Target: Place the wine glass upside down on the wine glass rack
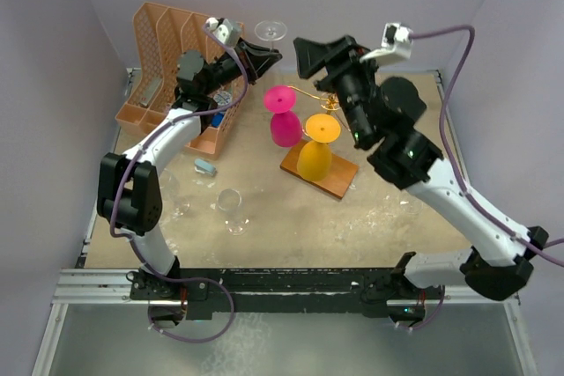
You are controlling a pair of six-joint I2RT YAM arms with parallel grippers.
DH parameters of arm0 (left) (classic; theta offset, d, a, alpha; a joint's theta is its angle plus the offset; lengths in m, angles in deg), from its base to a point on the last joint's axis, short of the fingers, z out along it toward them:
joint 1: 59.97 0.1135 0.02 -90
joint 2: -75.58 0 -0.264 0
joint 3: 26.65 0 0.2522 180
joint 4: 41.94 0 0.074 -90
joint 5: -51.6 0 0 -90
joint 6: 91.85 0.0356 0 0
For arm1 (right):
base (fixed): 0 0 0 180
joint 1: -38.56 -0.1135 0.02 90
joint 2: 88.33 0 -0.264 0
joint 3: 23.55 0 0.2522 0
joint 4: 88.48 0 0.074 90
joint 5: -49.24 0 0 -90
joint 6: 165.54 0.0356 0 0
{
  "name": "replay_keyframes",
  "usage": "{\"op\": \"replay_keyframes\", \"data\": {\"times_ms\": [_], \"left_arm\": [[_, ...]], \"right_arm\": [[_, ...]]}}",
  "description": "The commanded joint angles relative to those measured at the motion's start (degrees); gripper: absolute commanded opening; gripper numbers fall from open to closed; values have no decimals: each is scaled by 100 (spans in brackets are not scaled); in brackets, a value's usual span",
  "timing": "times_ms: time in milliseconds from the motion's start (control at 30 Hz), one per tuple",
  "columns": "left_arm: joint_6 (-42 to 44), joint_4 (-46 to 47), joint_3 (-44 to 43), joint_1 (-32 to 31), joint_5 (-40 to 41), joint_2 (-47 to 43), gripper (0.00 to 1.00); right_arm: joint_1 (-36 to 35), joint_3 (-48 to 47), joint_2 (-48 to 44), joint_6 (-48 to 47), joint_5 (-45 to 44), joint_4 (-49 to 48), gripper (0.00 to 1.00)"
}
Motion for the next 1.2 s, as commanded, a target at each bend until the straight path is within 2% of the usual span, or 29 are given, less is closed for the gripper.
{"op": "replay_keyframes", "data": {"times_ms": [0, 167, 367, 667, 833, 1000, 1167], "left_arm": [[68, 529, 94, -78, -193, -218, 0], [428, 289, 196, -207, -219, -285, 0], [994, -84, 270, -328, -98, -430, 0], [1121, 70, 472, -386, 52, -585, 0], [1141, 162, 517, -416, 80, -643, 0], [1172, 212, 541, -425, 88, -674, 0], [1292, 157, 601, -430, 84, -721, 0]], "right_arm": [[529, -597, 495, 144, 976, 355, 68], [937, -1156, 1027, 379, 1710, 402, 67], [1185, -1753, 1667, 724, 1928, 922, 60], [1328, -1097, 1459, 827, 1769, 925, 57], [1423, -796, 1361, 898, 2255, 804, 56], [1499, -407, 1218, 1226, 2848, 422, 46], [1541, 10, 1032, 1705, 3301, -171, 30]]}}
